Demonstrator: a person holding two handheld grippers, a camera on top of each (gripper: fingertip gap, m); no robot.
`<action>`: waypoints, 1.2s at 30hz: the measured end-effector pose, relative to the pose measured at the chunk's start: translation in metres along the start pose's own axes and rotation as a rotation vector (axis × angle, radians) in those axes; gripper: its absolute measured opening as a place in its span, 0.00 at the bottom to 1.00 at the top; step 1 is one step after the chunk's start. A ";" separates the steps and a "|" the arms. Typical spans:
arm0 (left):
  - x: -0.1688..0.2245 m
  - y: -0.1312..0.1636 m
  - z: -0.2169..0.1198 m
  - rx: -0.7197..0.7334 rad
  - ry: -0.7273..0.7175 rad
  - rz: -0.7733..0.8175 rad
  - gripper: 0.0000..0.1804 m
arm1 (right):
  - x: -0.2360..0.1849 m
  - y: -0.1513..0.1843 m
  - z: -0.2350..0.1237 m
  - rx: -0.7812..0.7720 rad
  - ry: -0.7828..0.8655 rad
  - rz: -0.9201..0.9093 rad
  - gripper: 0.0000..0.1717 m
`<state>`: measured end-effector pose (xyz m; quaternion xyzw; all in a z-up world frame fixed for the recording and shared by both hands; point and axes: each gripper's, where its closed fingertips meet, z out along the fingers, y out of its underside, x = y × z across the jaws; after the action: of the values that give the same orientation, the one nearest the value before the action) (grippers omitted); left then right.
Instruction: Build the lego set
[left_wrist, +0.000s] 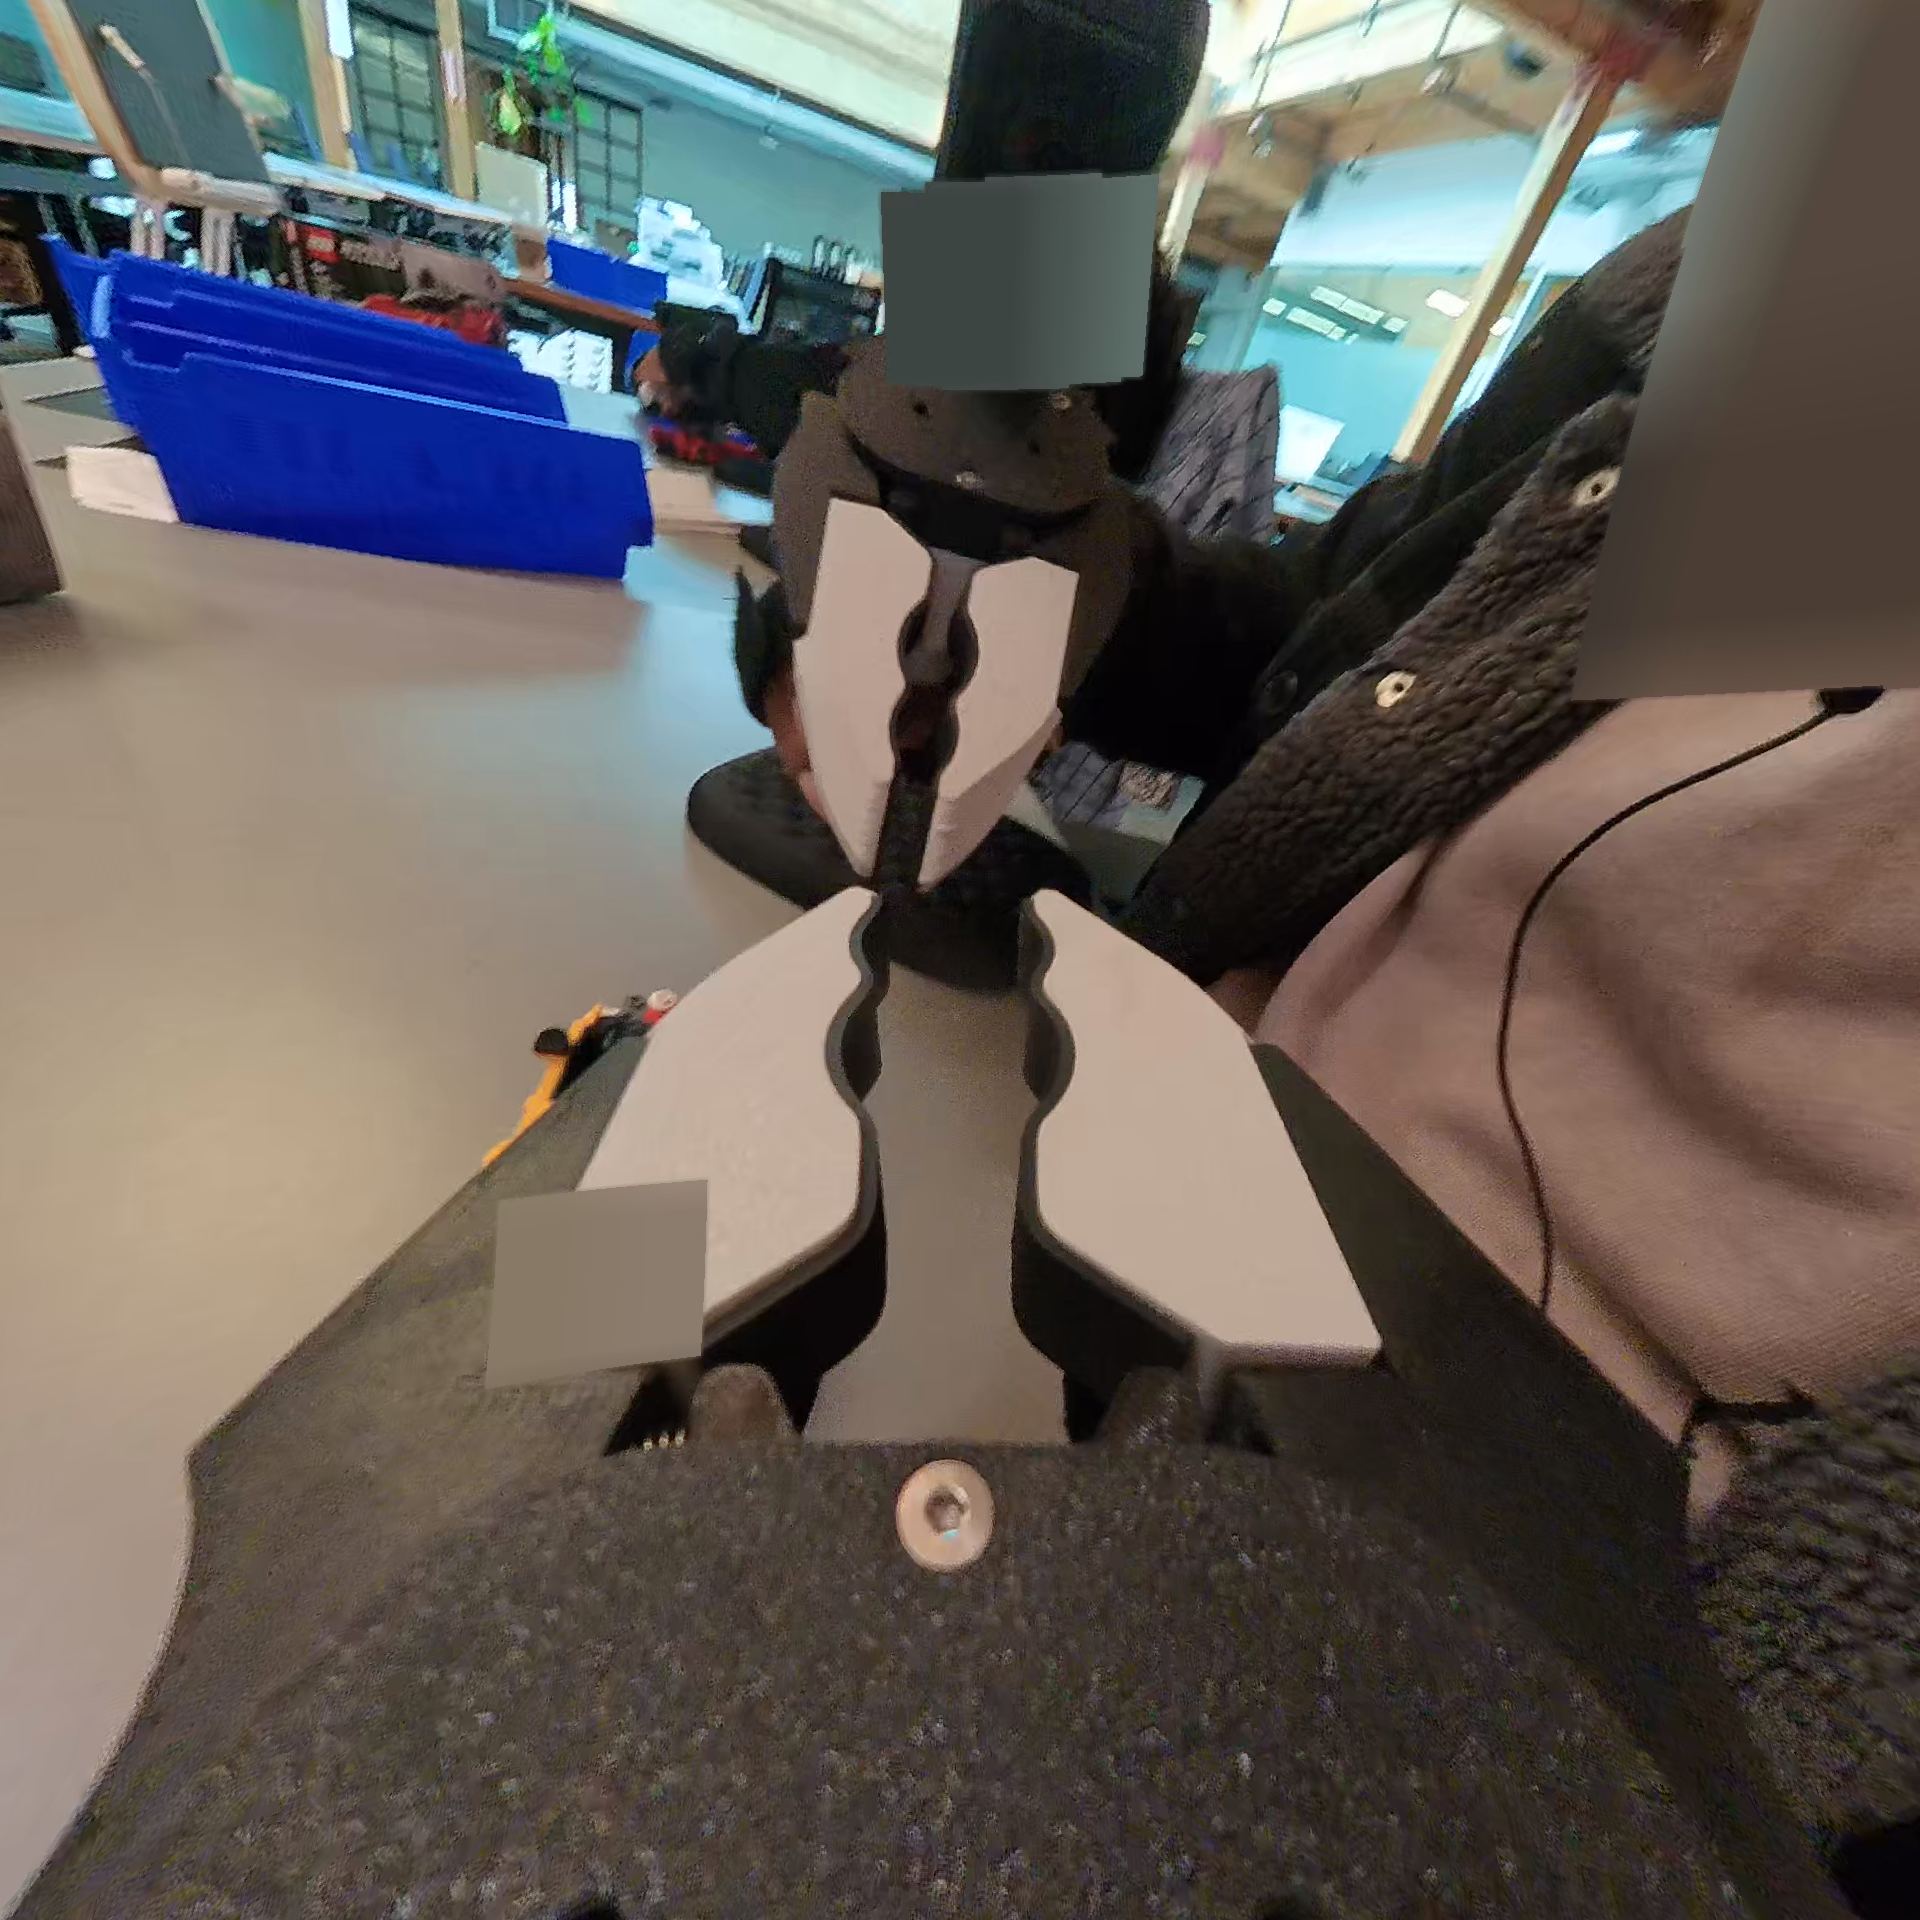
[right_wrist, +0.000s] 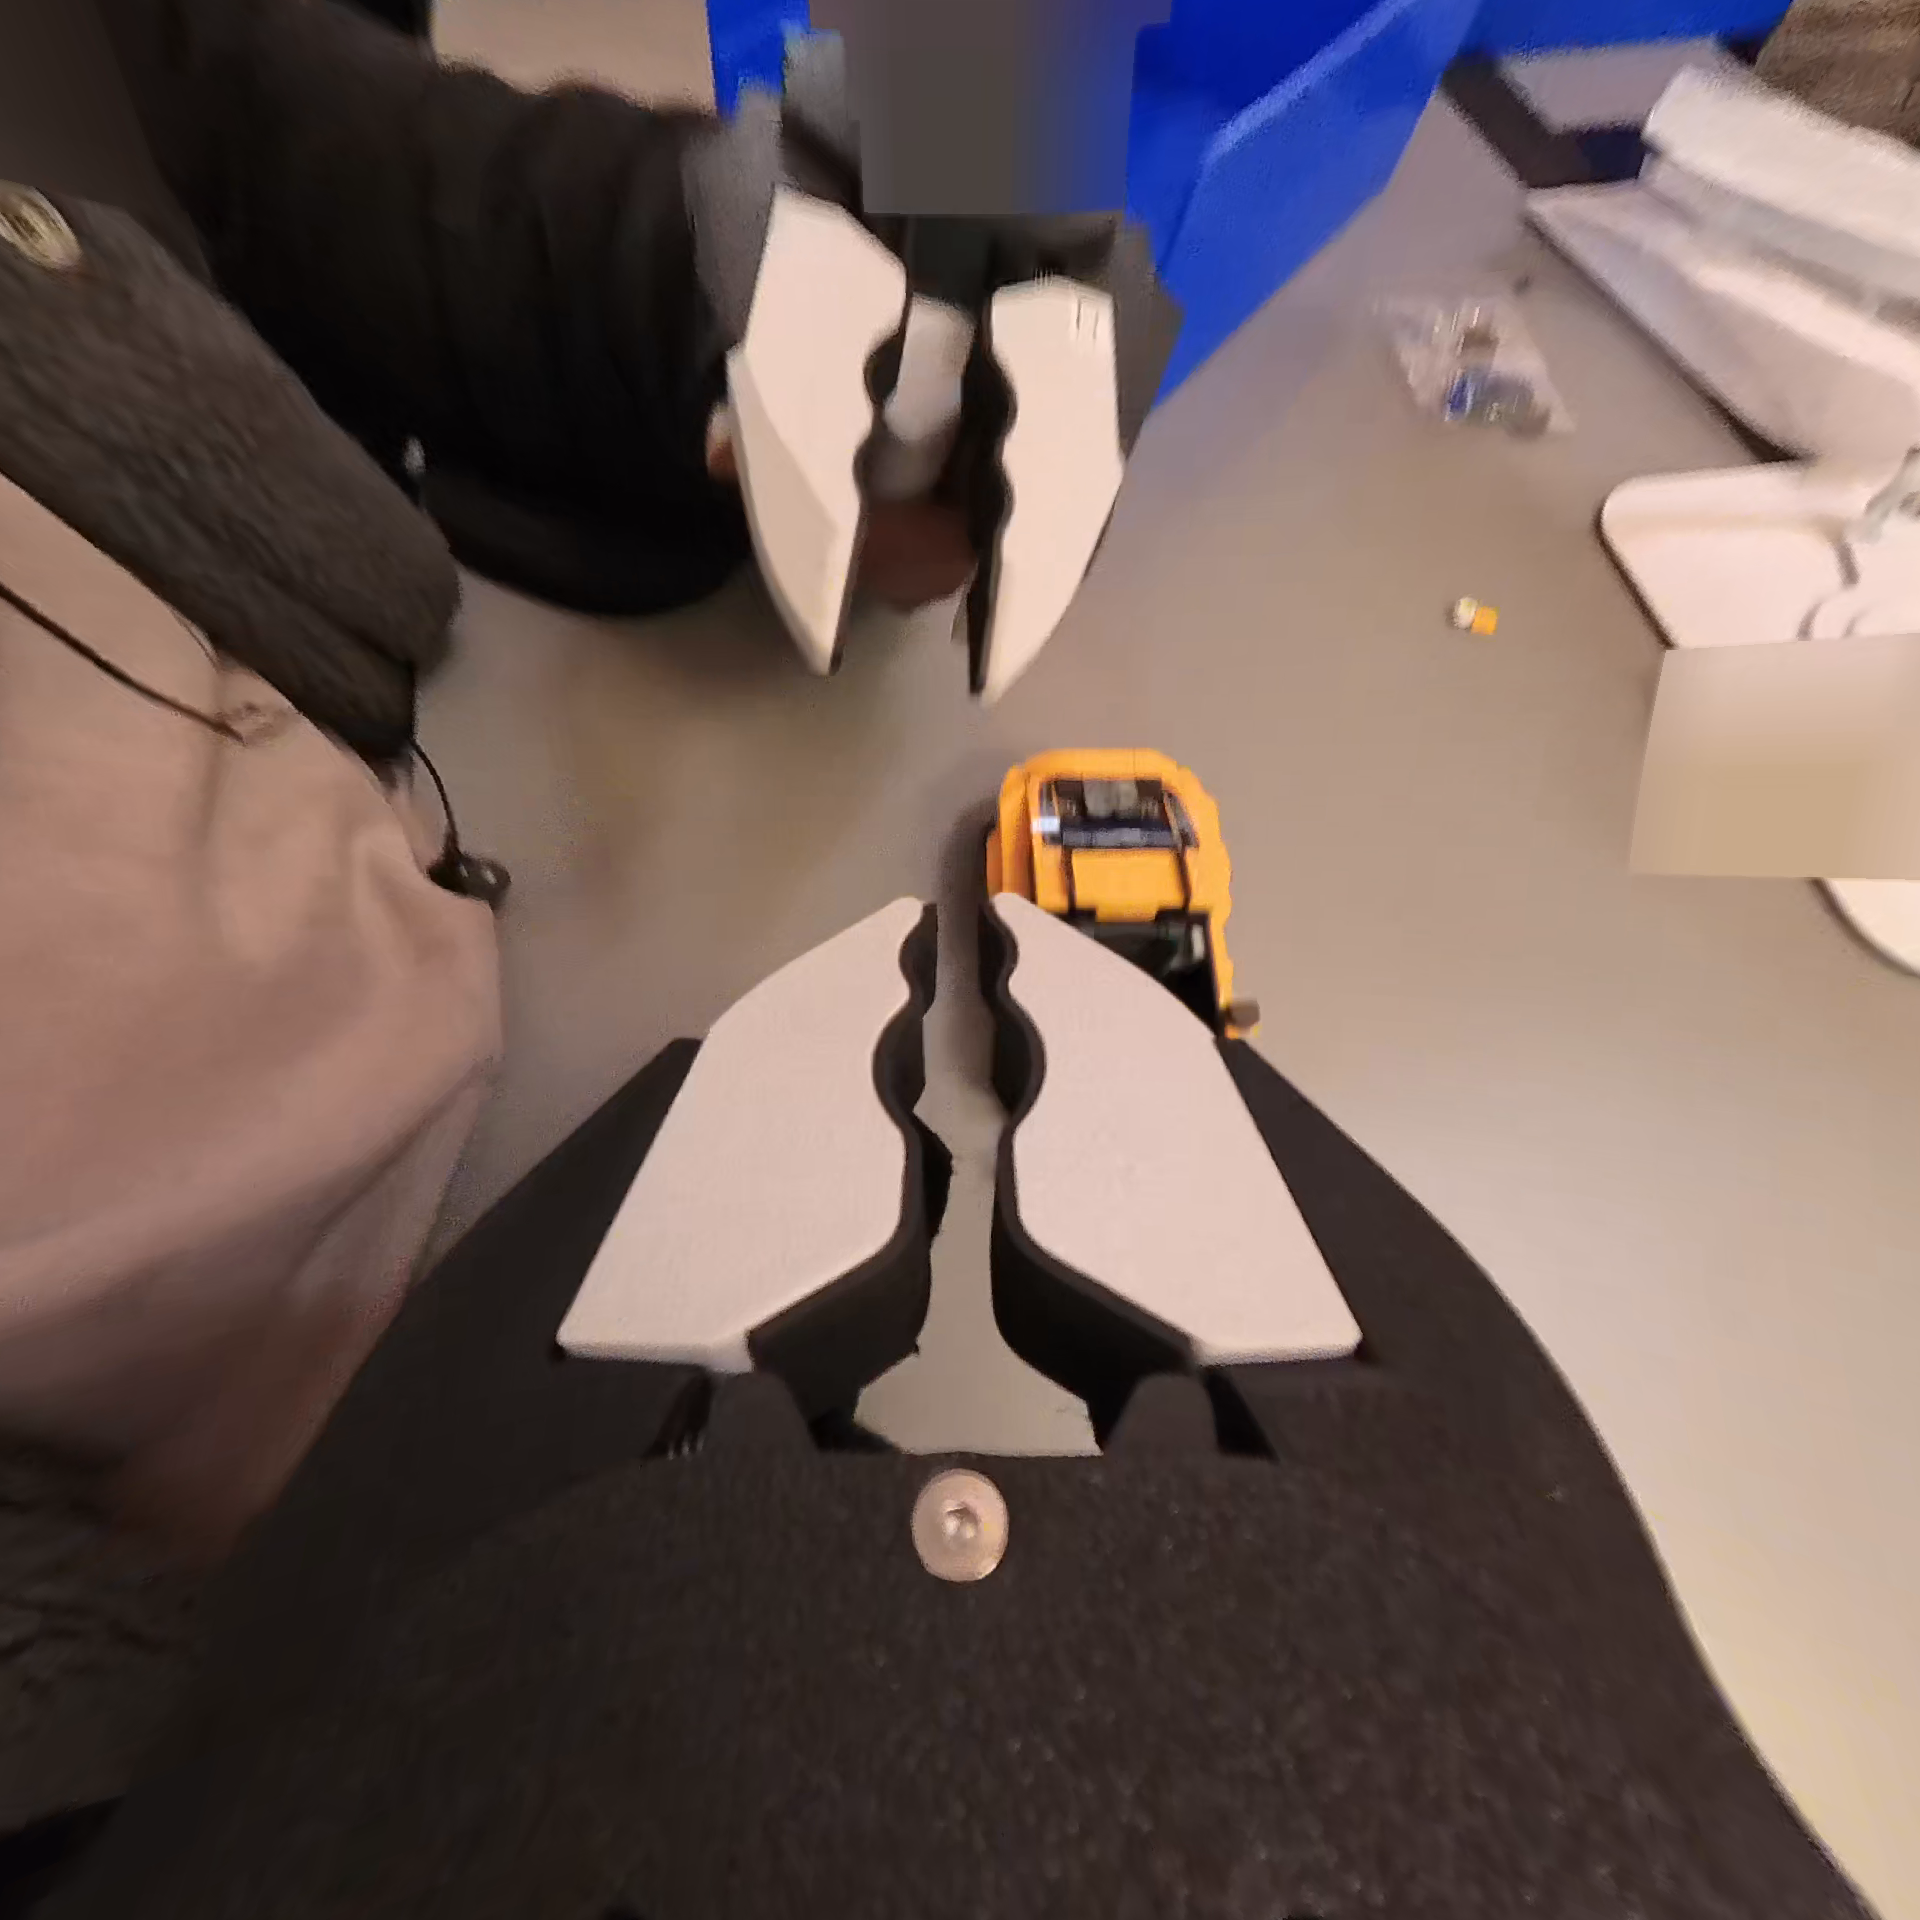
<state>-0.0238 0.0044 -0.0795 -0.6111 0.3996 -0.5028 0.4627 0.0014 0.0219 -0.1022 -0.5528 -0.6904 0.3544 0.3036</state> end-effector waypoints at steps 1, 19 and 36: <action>-0.003 0.003 -0.001 -0.021 -0.023 0.012 0.12 | 0.000 0.010 0.001 -0.031 0.011 0.001 0.04; -0.072 0.071 -0.021 -0.433 -0.374 0.113 0.49 | 0.022 0.047 0.019 -0.114 0.033 -0.036 0.10; -0.097 0.074 -0.018 -0.638 -0.576 0.571 0.44 | 0.065 0.040 0.014 0.004 0.067 0.018 0.08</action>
<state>-0.0600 0.0749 -0.1732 -0.7021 0.5403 -0.0207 0.4634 -0.0010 0.0887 -0.1411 -0.5699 -0.6741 0.3398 0.3246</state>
